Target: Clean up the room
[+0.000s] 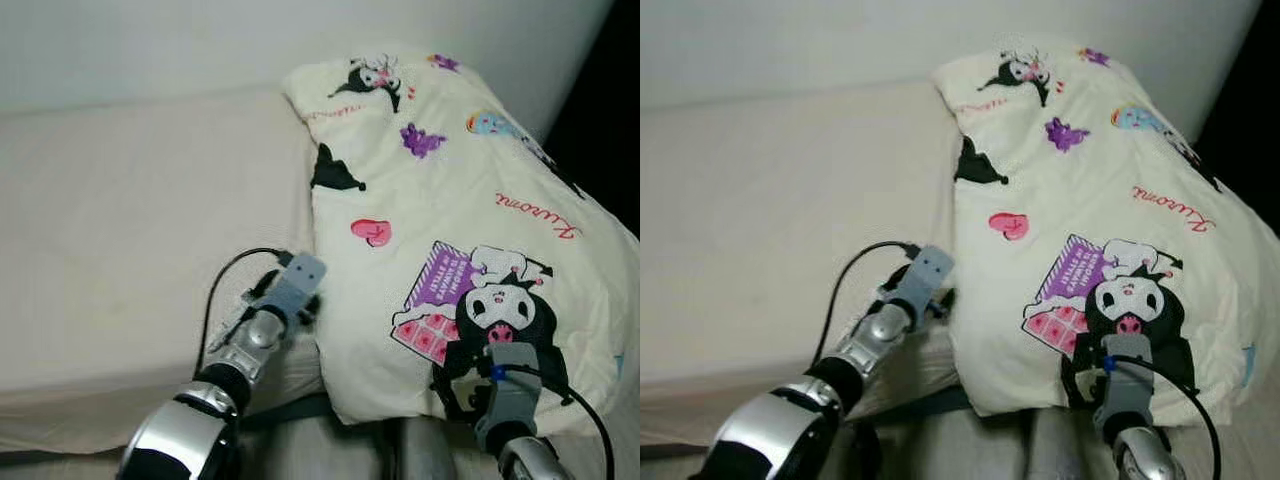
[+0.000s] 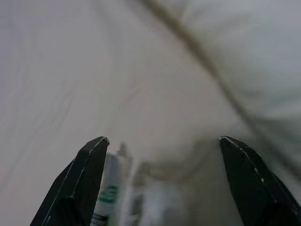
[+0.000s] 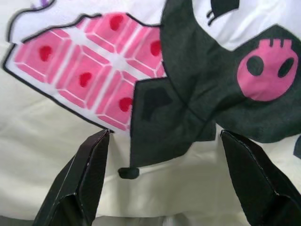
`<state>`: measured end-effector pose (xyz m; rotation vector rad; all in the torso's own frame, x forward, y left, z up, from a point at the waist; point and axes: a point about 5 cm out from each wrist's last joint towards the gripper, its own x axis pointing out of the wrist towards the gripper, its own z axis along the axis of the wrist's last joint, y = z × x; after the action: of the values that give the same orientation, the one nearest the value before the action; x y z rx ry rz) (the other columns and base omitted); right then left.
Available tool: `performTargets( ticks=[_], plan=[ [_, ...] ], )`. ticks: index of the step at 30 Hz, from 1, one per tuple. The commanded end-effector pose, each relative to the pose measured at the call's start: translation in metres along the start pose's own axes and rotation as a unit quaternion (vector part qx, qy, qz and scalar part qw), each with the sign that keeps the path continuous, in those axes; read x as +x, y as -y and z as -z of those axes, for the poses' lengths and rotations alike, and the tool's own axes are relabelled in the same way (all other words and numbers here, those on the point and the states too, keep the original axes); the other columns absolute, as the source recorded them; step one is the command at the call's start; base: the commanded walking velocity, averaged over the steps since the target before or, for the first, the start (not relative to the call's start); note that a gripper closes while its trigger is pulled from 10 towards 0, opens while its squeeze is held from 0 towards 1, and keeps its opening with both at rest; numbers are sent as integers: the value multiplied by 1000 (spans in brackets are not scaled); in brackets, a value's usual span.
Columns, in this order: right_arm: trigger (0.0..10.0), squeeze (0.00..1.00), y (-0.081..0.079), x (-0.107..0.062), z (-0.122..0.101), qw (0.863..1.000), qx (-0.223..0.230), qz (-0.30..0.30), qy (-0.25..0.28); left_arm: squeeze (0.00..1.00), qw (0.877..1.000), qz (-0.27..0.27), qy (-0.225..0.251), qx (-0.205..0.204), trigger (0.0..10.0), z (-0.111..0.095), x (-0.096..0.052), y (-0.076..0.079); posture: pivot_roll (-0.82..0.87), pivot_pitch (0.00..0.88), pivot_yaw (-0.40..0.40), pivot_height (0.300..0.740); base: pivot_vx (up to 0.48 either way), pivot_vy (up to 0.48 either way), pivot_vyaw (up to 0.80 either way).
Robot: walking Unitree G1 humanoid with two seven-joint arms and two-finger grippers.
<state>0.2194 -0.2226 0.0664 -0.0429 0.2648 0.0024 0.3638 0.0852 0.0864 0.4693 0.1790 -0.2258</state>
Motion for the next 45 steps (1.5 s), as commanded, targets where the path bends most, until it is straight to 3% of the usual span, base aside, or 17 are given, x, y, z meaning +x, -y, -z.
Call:
performTargets(
  ticks=[1,3,6,7,15,16,17,18,19,32,36,37,38,40,41,42,45],
  plan=[
    [10000,0,-1,-4,1,1000,6,2,-9,0,999,-31,-32,24,10000,13,-1,-17,-224,250,83,460,0,0,0],
    [10000,0,0,-4,-2,1000,9,4,-5,0,996,-65,-47,38,10000,20,-3,-34,-221,254,83,455,0,0,0],
    [10000,0,0,-5,-4,1000,12,4,-3,0,995,-76,-52,41,10000,23,-3,-40,-221,254,83,455,0,0,0],
    [10000,0,2,-7,-7,1000,14,12,-9,0,991,-92,-81,57,10000,38,-9,-50,-209,252,84,455,0,0,0],
    [10000,0,10,-6,-4,999,7,34,-29,0,984,-74,-146,78,10000,73,-23,-48,-202,245,84,455,0,0,0],
    [10000,0,12,-5,-4,999,5,41,-33,0,981,-53,-175,65,7961,88,-30,-41,-200,236,85,455,0,0,0],
    [10000,0,12,-5,-4,999,5,41,-33,0,981,-53,-175,65,7961,88,-30,-41,-200,236,85,455,0,0,0],
    [10000,0,13,-4,-6,998,6,44,-32,0,980,-39,-189,56,2431,96,-35,-37,-199,229,83,455,0,0,0],
    [10000,0,14,-2,-7,998,5,46,-31,0,978,-29,-200,45,0,102,-38,-33,-200,219,83,455,0,0,0],
    [10000,0,21,15,-23,998,13,55,-11,0,979,-22,-199,21,0,103,-39,-33,-179,161,78,455,0,0,0],
    [10000,0,10,28,-31,999,27,31,9,0,986,-39,-161,-32,0,87,-30,-43,-158,116,70,455,0,0,0],
    [10000,0,2,35,-38,999,35,16,24,0,986,-50,-130,-92,0,76,-25,-50,-149,98,67,455,0,0,0],
    [10000,0,2,35,-38,999,35,16,24,0,986,-50,-130,-92,0,76,-25,-50,-149,98,67,455,0,0,0],
    [10000,0,-3,41,-47,997,56,-1,43,0,978,-50,-88,-180,0,63,-20,-58,-138,75,63,464,0,0,0],
    [10000,0,-7,45,-55,997,60,-13,55,0,961,-31,-39,-273,0,48,-15,-65,-128,58,58,469,0,0,0],
    [10000,0,-7,45,-55,997,60,-13,55,0,961,-31,-39,-273,0,48,-15,-65,-128,58,58,469,0,0,0],
    [10000,0,-12,56,-71,994,67,-35,80,0,908,44,90,-406,0,15,-11,-84,-102,26,44,484,0,0,0]
  ],
)
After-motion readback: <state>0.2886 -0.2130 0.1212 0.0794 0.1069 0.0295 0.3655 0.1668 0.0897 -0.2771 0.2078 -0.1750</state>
